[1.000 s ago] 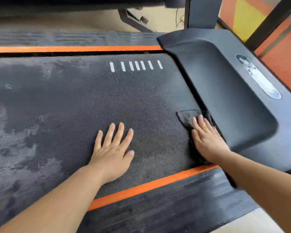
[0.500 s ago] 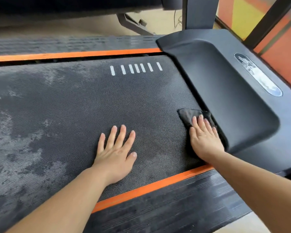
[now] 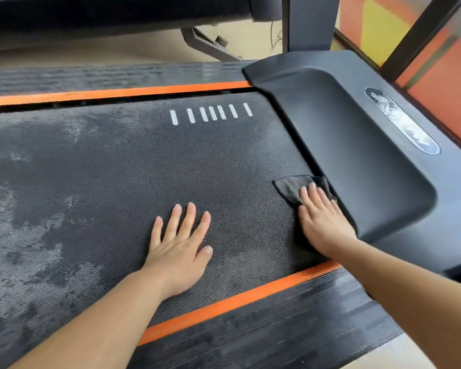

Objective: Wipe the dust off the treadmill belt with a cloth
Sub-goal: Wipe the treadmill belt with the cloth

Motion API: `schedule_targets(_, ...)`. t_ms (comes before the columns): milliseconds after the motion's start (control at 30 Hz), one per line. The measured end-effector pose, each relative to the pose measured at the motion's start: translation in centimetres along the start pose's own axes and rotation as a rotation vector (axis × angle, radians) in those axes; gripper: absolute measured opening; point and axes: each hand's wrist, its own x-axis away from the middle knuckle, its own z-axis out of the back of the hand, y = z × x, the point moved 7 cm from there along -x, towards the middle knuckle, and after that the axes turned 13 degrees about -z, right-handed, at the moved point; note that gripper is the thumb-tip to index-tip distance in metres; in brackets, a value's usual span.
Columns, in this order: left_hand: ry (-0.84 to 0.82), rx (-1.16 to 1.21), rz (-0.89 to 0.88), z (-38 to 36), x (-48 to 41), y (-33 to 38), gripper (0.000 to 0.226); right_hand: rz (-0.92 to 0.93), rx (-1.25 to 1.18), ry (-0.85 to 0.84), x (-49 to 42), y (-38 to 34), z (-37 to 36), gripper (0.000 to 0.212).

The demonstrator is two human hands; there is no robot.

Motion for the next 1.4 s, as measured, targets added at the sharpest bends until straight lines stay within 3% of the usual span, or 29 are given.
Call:
schedule_targets(100, 0.015, 0.000, 0.000, -0.1, 0.0, 0.1, 0.066, 0.040, -0.036, 0.070, 2.6, -3.3, -0.6, 0.066)
schedule_targets(233, 0.012, -0.047, 0.016, -0.1, -0.1, 0.0, 0.068, 0.527, 0.028, 0.079, 10.7, -11.5, -3.2, 0.063)
schedule_targets(300, -0.007, -0.023, 0.017, -0.1, -0.4, 0.0, 0.069, 0.640, 0.043, -0.021, 11.1, -11.9, -3.3, 0.065)
schedule_targets(367, -0.040, 0.035, -0.011, 0.3, -0.5, -0.2, 0.071, 0.577, 0.041, -0.015, 8.1, -9.7, -2.3, 0.069)
schedule_targets(433, -0.037, 0.090, -0.061, 1.3, 0.1, -0.6, 0.070, 0.314, 0.018, 0.013, 3.8, -5.7, -0.7, 0.062)
schedule_targets(500, 0.079, 0.134, -0.083, 2.8, 1.9, -1.0, 0.064, 0.080, -0.010, -0.025, 1.4, -2.3, 0.0, 0.058)
schedule_targets(567, 0.235, 0.126, -0.050, 3.7, 5.1, -1.5, 0.060, 0.022, -0.028, -0.032, 1.8, -2.4, 0.0, 0.058)
schedule_targets(667, 0.336, 0.087, 0.071, 2.2, 10.6, -2.4, 0.059, 0.192, -0.020, -0.008, 6.5, -7.5, -1.4, 0.061)
schedule_targets(767, 0.341, -0.014, 0.149, 0.1, 13.5, -3.6, 0.066, 0.592, 0.018, -0.079, 13.9, -14.2, -3.9, 0.077)
schedule_targets(867, 0.411, -0.012, 0.191, -0.2, 14.2, -4.2, 0.065, 0.910, 0.095, -0.137, 16.9, -16.2, -5.2, 0.074)
schedule_targets(933, 0.426, 0.005, 0.203, -0.3, 14.2, -4.3, 0.066, 0.917, 0.150, -0.138, 14.5, -15.0, -4.5, 0.086)
schedule_targets(1067, 0.430, 0.034, 0.232, -0.3, 14.3, -4.7, 0.066, 0.431, 0.089, -0.130, 7.9, -11.0, -2.0, 0.064)
schedule_targets(1100, 0.425, 0.032, 0.231, -0.3, 14.2, -4.7, 0.065, 0.380, 0.072, -0.111, 8.2, -11.1, -2.1, 0.060)
schedule_targets(1200, 0.411, 0.021, 0.230, -0.5, 13.9, -4.7, 0.064, 0.629, 0.045, 0.012, 14.0, -14.6, -4.0, 0.063)
schedule_targets(1300, 0.400, 0.008, 0.222, -0.4, 13.7, -4.8, 0.066, 0.929, 0.018, -0.139, 18.5, -16.4, -6.0, 0.061)
schedule_targets(1400, 0.380, -0.006, 0.232, -0.5, 13.8, -4.8, 0.062, 0.983, 0.105, -0.189, 16.4, -15.8, -4.7, 0.074)
